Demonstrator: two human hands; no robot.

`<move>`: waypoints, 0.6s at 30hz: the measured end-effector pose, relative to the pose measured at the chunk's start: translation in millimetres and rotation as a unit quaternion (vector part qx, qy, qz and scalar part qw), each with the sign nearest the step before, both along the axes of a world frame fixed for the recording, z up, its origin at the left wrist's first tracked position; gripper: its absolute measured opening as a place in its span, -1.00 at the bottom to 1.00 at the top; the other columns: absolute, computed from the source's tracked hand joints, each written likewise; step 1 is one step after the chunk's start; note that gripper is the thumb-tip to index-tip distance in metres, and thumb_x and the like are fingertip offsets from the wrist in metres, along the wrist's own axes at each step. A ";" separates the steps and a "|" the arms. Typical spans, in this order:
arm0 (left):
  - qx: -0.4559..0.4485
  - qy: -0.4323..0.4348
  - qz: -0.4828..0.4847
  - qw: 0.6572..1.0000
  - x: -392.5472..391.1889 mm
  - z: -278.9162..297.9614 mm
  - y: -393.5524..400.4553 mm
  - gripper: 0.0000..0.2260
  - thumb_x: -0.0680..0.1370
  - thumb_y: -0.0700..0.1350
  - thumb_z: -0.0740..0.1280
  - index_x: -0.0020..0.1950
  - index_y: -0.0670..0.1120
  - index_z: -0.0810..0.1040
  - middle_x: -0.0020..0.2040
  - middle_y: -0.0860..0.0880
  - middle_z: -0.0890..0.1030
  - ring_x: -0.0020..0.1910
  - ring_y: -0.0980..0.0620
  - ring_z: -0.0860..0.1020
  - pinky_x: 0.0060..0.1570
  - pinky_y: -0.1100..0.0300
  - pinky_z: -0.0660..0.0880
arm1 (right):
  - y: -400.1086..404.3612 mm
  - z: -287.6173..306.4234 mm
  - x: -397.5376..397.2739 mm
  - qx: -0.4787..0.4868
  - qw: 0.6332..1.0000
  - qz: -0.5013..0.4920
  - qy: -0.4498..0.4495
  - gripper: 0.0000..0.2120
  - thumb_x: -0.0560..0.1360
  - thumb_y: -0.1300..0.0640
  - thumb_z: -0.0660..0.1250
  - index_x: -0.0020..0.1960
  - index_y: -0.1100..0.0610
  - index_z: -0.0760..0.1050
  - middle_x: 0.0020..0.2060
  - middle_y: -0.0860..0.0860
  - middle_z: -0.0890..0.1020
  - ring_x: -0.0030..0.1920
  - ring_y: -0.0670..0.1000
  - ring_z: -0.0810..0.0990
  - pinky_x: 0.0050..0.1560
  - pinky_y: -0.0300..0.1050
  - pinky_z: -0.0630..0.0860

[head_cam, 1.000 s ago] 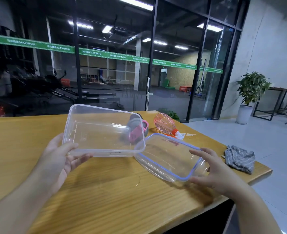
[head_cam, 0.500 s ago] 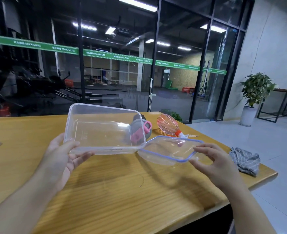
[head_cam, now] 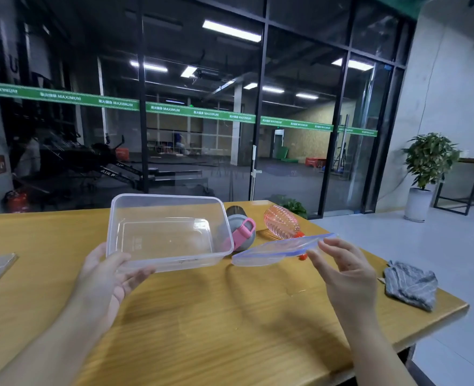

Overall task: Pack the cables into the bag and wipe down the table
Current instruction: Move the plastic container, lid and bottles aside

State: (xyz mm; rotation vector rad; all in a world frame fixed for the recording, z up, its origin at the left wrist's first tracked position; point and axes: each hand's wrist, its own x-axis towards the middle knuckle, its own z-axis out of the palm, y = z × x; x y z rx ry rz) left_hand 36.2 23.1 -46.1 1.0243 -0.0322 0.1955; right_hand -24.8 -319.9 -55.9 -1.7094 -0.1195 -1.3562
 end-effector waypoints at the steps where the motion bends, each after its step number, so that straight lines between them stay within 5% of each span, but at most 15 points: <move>1: 0.001 -0.001 0.004 1.000 1.7 -0.9 2.1 -0.52 0.55 -0.31 0.20 0.45 -0.09 0.21 0.28 -0.28 0.40 -0.19 -0.26 0.65 -0.28 0.10 0.62 | 3.9 2.1 1.2 0.000 1.000 -0.003 -0.012 -0.76 0.27 0.04 0.48 -0.10 -0.18 0.57 -0.07 -0.17 0.61 -0.01 -0.25 0.57 0.01 -0.36 0.49; 10: -0.018 0.003 0.035 0.999 -0.9 1.7 25.0 -0.50 0.53 -0.31 0.21 0.44 -0.07 0.20 0.23 -0.32 0.40 -0.18 -0.27 0.64 -0.26 0.11 0.62 | 27.7 31.3 0.0 -0.018 0.997 0.019 -0.076 -0.69 0.29 0.22 0.49 0.02 0.13 0.57 -0.05 0.14 0.62 0.00 0.01 0.58 0.02 -0.31 0.50; 13: -0.021 0.007 0.055 0.998 -6.9 4.1 37.9 -0.52 0.53 -0.30 0.23 0.42 -0.07 0.22 0.14 -0.27 0.43 -0.23 -0.25 0.65 -0.28 0.12 0.61 | 35.0 42.0 -2.5 -0.031 0.996 0.025 -0.085 -0.70 0.30 0.27 0.50 0.01 0.17 0.58 -0.05 0.14 0.62 0.00 0.06 0.59 0.07 -0.09 0.53; 18: -0.005 0.023 0.098 0.995 -19.3 2.0 68.0 -0.49 0.53 -0.26 0.24 0.45 -0.21 0.17 0.33 -0.32 0.33 -0.24 -0.24 0.65 -0.37 0.16 0.60 | 46.4 57.6 -3.9 -0.049 0.992 0.039 -0.107 -0.75 0.33 0.27 0.49 0.00 0.23 0.61 -0.03 0.15 0.61 0.00 0.17 0.59 0.03 0.11 0.54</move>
